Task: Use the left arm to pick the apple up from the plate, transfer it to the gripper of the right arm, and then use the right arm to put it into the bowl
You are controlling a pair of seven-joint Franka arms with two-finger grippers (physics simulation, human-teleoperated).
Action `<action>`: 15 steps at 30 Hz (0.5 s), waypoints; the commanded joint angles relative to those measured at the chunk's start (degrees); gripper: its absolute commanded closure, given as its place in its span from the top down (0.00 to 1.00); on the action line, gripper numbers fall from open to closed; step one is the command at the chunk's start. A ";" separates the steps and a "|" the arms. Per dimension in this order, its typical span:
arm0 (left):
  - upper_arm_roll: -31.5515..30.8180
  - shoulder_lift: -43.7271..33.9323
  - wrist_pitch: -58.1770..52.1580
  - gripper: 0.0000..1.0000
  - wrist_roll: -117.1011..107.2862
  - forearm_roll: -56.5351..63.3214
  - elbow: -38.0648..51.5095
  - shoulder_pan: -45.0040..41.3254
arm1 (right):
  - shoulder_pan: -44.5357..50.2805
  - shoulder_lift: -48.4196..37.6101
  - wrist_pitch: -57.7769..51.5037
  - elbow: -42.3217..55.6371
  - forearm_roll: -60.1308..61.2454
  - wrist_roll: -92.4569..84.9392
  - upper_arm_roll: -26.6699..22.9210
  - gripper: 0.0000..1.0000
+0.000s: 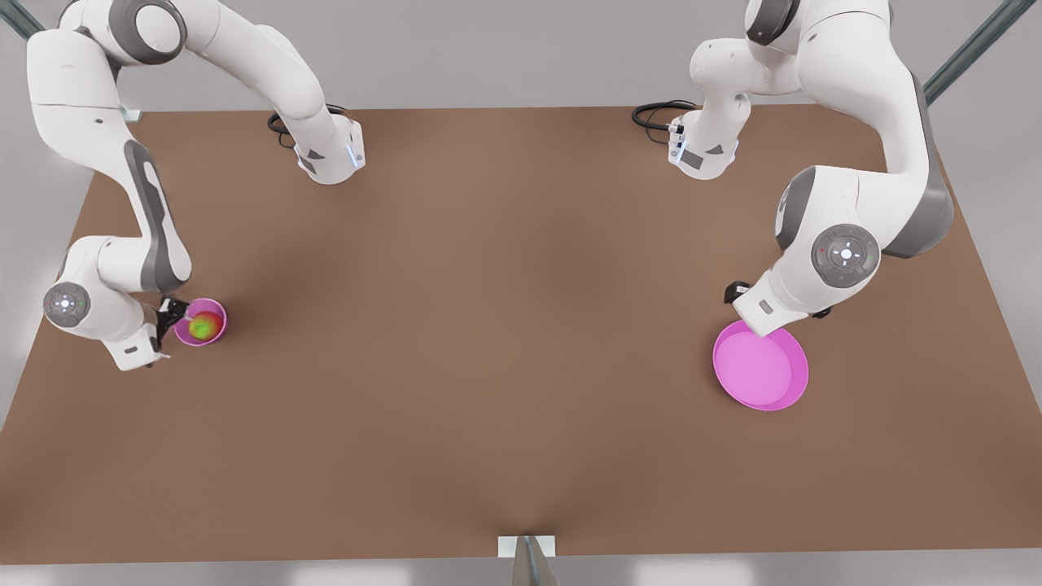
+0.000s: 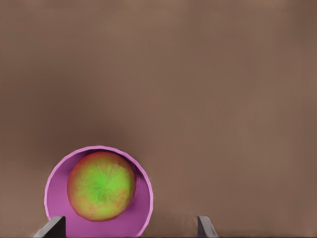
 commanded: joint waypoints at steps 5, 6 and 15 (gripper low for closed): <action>-0.01 -0.07 -0.01 1.00 -0.47 0.04 0.06 -0.17 | 14.50 4.04 -25.52 22.66 11.73 30.28 3.26 1.00; -0.01 -0.16 -0.01 1.00 -0.47 0.04 0.06 -0.17 | 17.84 4.04 -28.68 24.24 12.09 35.20 3.17 1.00; -0.10 -0.16 -0.10 1.00 -0.47 0.04 0.06 -0.26 | 50.90 -17.32 -34.14 16.43 24.66 58.42 -36.64 1.00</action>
